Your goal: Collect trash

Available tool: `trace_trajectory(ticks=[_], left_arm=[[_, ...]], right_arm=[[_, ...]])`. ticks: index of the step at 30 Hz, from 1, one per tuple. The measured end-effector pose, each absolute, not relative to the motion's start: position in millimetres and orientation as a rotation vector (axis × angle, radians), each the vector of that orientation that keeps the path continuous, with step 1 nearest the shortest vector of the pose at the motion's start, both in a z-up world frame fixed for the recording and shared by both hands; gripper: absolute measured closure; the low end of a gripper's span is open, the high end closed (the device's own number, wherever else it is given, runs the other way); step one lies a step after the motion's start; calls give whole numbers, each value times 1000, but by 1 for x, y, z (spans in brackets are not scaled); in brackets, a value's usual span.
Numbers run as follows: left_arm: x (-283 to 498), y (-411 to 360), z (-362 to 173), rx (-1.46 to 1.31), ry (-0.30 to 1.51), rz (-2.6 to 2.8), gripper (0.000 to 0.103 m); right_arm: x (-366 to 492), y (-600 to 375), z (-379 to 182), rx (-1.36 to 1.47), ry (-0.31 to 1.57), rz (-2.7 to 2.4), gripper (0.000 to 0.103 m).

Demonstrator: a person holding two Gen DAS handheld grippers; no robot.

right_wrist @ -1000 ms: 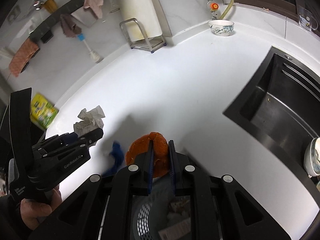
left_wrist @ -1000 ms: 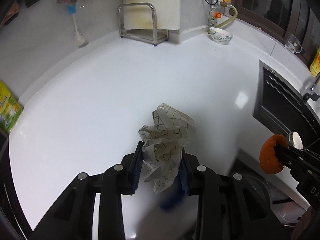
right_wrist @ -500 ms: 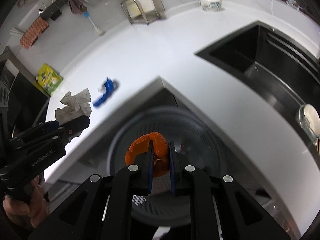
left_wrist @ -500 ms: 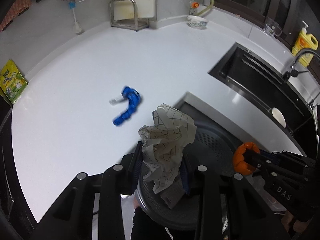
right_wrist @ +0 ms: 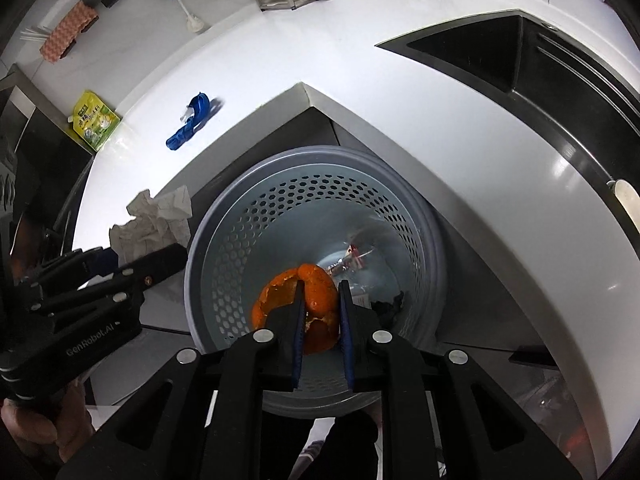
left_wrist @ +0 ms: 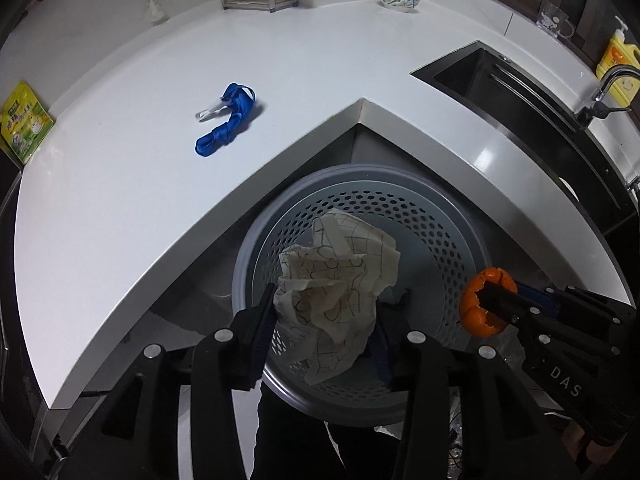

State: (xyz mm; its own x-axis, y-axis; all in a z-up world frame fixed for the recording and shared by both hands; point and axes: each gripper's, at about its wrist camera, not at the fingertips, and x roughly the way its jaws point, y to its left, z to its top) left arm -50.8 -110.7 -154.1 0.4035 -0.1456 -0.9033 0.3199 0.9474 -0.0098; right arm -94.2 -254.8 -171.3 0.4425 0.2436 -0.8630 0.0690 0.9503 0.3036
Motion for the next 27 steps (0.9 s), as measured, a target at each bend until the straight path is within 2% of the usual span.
trace_trajectory(ticks=[1, 2, 3, 5, 11, 27], left_arm=[[-52, -111, -154, 176, 1118, -292, 56], [-53, -111, -153, 176, 1115, -287, 50], [-54, -110, -152, 175, 1113, -284, 47], [-56, -109, -149, 177, 1103, -275, 42], [-56, -104, -143, 161, 1096, -255, 34], [-59, -110, -120, 163, 1055, -233, 29]], right_arm=[[-94, -255, -171, 313, 1110, 115, 85], [-93, -255, -171, 311, 1110, 121, 78], [-92, -255, -170, 311, 1110, 125, 64], [-93, -254, -167, 302, 1096, 117, 50], [-96, -258, -163, 310, 1092, 107, 49], [-108, -258, -144, 268, 1100, 105, 49]])
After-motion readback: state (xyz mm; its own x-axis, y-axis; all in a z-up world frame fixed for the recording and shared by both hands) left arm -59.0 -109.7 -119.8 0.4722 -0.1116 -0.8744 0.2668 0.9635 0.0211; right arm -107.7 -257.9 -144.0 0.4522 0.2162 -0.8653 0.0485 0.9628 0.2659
